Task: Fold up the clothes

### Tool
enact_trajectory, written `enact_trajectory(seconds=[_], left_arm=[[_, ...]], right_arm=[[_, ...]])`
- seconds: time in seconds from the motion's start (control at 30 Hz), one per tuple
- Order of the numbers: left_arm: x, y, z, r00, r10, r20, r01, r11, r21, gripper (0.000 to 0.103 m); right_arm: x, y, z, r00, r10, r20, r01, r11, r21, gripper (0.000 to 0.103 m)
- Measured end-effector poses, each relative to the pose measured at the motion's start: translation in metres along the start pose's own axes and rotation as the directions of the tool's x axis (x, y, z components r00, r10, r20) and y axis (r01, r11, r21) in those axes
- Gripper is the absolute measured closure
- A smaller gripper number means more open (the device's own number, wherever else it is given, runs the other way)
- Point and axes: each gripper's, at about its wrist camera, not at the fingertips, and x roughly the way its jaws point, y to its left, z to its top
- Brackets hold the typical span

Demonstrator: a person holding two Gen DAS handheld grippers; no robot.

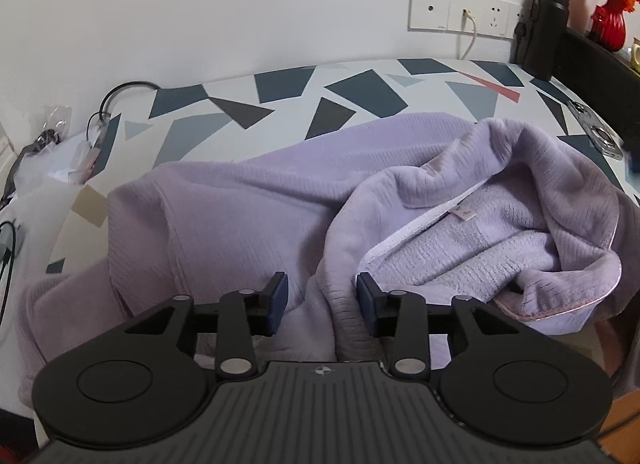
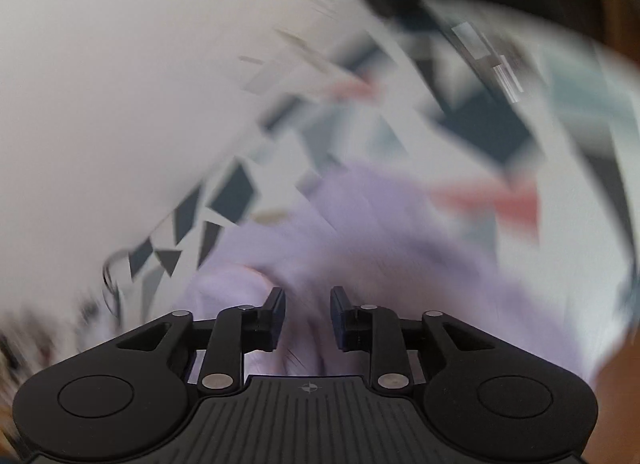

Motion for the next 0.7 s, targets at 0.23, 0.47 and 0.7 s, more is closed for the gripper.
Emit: enact_trajectory(seconds=[0.23, 0.47, 0.7], left_arm=[[-0.001, 0.003, 0.001, 0.998, -0.067, 0.005, 0.067, 0.997, -0.039, 0.092], [-0.021, 0.021, 0.004, 0.994, -0.104, 0.044, 0.109, 0.984, -0.140, 0.094], [-0.072, 0.023, 0.033, 0.963, -0.008, 0.269, 0.046, 0.990, -0.134, 0.095]], right_arm=[[0.043, 0.093, -0.012, 0.998, -0.060, 0.000, 0.051, 0.848, -0.528, 0.063], [0.081, 0.082, -0.019, 0.965, -0.260, -0.027, 0.205, 0.819, -0.536, 0.070], [0.041, 0.067, 0.026, 0.997, -0.070, 0.015, 0.071, 0.971, -0.227, 0.096]])
